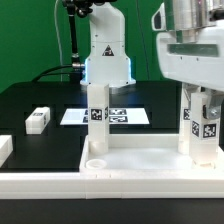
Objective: Assemble desk
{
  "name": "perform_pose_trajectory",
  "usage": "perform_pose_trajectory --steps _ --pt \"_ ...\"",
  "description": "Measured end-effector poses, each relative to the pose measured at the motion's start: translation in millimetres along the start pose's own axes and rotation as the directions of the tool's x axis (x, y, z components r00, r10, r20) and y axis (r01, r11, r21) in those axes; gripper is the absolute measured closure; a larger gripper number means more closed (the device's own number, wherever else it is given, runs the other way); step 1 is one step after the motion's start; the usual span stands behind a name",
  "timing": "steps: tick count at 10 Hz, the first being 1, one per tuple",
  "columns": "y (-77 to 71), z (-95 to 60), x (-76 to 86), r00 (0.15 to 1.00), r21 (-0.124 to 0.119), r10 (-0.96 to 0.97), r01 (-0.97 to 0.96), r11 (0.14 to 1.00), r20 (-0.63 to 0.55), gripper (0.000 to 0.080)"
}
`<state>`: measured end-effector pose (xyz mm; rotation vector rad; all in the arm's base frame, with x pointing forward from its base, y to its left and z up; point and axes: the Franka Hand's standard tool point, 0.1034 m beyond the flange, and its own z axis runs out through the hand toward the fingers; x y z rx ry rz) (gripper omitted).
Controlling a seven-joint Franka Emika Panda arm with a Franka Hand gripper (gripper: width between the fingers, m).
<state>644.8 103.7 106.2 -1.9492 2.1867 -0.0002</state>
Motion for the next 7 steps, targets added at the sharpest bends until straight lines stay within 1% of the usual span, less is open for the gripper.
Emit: perform_pose_trajectory --steps 1,2,3,4,5,6,7 --pt "1.8 -0.5 -0.4 1.0 0.016 -0.01 0.01 1.0 0.006 0.0505" --pt "1.2 0.0 -0.6 0.998 0.013 -0.061 0.061 0.998 0.006 0.0505" --pt "1.6 0.6 -0.6 0.996 0.012 -0.084 0.084 0.996 0.006 0.041" --pt "3.0 1.6 -1.0 0.959 0.0 -0.283 0.283 0.959 0.0 0.0259" --pt "5.8 3.2 -3.2 0.849 -0.031 -0.528 0.528 0.849 0.017 0.0183" --pt "9.6 4.7 -4.8 0.719 -0.069 -0.69 0.695 0.716 0.085 0.016" --pt "4.1 4.1 -4.1 0.7 -0.058 -0.71 0.714 0.698 0.077 0.016"
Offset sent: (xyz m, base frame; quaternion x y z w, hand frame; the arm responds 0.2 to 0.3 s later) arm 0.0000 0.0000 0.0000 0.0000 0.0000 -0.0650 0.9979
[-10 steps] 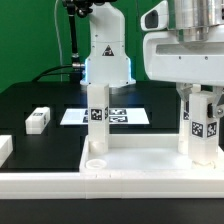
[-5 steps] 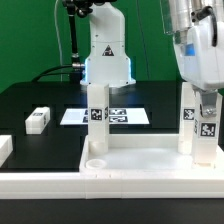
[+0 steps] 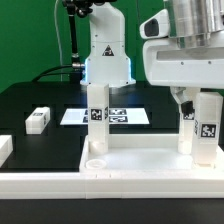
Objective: Assemble desk
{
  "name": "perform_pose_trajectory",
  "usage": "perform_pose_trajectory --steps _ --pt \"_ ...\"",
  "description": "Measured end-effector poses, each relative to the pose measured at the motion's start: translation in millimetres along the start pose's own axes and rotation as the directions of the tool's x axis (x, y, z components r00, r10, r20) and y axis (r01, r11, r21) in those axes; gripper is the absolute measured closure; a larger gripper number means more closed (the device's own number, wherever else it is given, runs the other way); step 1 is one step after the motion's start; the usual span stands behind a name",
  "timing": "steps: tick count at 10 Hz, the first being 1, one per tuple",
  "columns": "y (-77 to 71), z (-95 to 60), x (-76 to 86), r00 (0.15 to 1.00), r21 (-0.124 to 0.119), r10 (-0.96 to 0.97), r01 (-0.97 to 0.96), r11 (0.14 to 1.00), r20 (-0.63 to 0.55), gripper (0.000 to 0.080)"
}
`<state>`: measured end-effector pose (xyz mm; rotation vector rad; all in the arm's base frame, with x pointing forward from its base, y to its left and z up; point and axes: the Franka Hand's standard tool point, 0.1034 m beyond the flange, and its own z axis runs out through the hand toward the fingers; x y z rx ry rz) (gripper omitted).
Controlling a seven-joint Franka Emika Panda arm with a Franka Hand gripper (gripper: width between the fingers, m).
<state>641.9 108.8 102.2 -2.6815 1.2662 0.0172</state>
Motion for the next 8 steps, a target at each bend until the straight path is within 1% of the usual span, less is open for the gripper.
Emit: perform_pose_trajectory --steps 2,3,4,5,6,7,8 --pt "1.1 0.8 0.4 0.989 -0.001 -0.149 0.149 0.989 -0.001 0.0151" --pt "2.3 -0.5 1.2 0.956 -0.016 -0.292 0.292 0.956 0.003 0.0151" --pt "2.2 -5.8 4.1 0.867 -0.045 -0.498 0.499 0.865 0.023 0.0151" --pt "2.1 -7.1 4.4 0.733 -0.073 -0.676 0.68 0.73 0.074 0.0151" --pt "-2.4 -4.7 2.2 0.684 -0.082 -0.723 0.729 0.679 0.098 0.0151" --pt "-2.4 -4.4 5.1 0.718 -0.085 -0.692 0.696 0.713 0.081 0.0236" --pt "-1.8 -4.1 5.8 0.734 -0.088 -0.674 0.679 0.729 0.079 0.0371"
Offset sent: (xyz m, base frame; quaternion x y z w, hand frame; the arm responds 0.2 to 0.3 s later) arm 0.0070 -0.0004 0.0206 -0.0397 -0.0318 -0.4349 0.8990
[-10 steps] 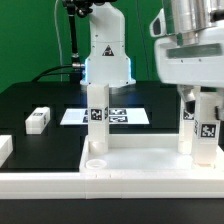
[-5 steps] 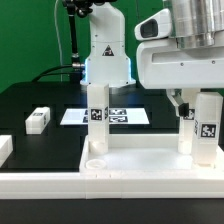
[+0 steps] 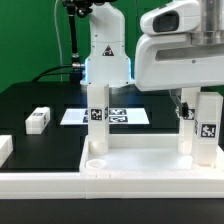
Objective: Assemble desk
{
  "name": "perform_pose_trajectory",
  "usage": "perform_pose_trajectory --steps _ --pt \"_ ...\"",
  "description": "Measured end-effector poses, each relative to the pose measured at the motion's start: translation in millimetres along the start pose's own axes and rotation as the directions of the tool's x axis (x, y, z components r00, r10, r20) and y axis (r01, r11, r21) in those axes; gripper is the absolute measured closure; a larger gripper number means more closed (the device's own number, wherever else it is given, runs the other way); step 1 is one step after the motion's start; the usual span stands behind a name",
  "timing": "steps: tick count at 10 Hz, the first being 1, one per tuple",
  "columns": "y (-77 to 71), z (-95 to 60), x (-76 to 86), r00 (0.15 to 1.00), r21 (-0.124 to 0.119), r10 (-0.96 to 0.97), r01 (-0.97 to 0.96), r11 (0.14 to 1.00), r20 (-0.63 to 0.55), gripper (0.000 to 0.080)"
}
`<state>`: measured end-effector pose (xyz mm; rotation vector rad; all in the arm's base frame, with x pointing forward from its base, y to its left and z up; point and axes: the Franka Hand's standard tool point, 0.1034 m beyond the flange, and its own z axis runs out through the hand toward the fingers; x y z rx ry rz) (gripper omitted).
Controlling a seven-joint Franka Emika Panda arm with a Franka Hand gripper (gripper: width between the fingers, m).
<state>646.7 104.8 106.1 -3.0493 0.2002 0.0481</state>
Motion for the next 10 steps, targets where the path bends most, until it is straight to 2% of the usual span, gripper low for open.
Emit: perform_pose_trajectory --steps 1,2,5,6,7,8,9,10 --pt "0.2 0.3 -0.1 1.0 -0.001 0.0 0.0 1.0 0.0 0.0371" --pt "0.3 0.4 -0.1 0.999 -0.001 0.037 -0.037 0.999 0.0 0.0511" --pt "-0.9 0.5 -0.1 0.962 0.001 0.273 -0.273 0.962 0.0 0.0511" --pt "-0.6 1.1 1.7 0.878 0.025 0.479 -0.479 0.878 -0.006 0.0511" --pt "2.3 1.3 2.0 0.77 0.061 0.638 -0.638 0.768 0.011 0.0511" --pt "3.1 1.4 3.3 0.62 0.079 0.783 -0.784 0.616 0.041 0.0511" --pt "3.8 1.4 3.6 0.459 0.09 0.886 -0.887 0.453 0.068 0.0509" --pt "-2.5 2.5 1.2 0.405 0.081 0.911 -0.913 0.4 0.073 0.0509"
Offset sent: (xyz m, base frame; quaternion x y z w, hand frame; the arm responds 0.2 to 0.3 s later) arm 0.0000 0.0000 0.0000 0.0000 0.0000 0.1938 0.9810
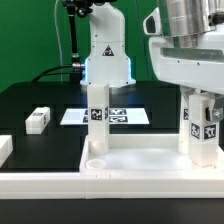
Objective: Assemble desk
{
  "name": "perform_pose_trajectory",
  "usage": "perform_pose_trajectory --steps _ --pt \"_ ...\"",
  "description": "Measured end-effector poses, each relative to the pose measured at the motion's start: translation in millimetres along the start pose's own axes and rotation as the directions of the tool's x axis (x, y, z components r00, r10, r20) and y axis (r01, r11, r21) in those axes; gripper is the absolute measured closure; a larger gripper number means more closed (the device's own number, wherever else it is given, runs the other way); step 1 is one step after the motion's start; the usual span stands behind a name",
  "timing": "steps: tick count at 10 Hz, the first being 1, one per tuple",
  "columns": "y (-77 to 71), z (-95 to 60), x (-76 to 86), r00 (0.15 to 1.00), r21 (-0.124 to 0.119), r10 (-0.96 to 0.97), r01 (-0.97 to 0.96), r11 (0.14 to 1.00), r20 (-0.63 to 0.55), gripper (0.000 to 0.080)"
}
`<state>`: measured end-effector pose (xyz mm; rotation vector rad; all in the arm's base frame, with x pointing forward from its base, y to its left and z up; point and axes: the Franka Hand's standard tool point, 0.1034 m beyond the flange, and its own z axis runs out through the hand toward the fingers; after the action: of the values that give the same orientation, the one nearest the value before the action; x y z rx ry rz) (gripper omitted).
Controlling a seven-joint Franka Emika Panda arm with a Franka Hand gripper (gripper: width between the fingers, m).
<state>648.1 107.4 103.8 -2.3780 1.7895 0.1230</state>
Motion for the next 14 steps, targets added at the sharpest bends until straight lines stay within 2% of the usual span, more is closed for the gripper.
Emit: perform_pose_trajectory --steps 1,2,3,4,5,6,9,10,12,13,14 --pt "-0.4 1.0 -3.8 0.997 -0.001 0.071 -0.071 0.997 -0.001 0.0509" --pt "-0.1 0.9 -2.3 0.998 -0.001 0.055 -0.055 0.998 -0.002 0.0509" --pt "0.1 1.5 -2.5 0.999 -0.002 0.039 -0.039 0.999 -0.001 0.0407" --pt "0.0 1.9 -3.7 1.0 -0.003 0.008 -0.008 1.0 -0.001 0.0269" --pt "-0.1 2.6 -7.5 0.972 -0.006 -0.237 0.237 0.972 0.006 0.0184" --pt "1.3 2.8 -9.4 0.928 -0.013 -0.373 0.373 0.928 0.021 0.0184" --pt "2.3 3.3 -6.9 0.847 -0.015 -0.531 0.531 0.847 0.019 0.0151" --pt "3.5 2.6 -5.6 0.737 -0.035 -0.675 0.675 0.737 0.013 0.015" --pt "2.7 -3.4 -5.1 0.374 -0.094 -0.927 0.924 0.37 0.023 0.015" --pt "0.7 -5.1 -2.4 0.212 -0.103 -0.977 0.973 0.208 0.028 0.015" --pt "-2.3 -9.1 7.0 0.223 -0.081 -0.972 0.97 0.229 -0.07 0.015"
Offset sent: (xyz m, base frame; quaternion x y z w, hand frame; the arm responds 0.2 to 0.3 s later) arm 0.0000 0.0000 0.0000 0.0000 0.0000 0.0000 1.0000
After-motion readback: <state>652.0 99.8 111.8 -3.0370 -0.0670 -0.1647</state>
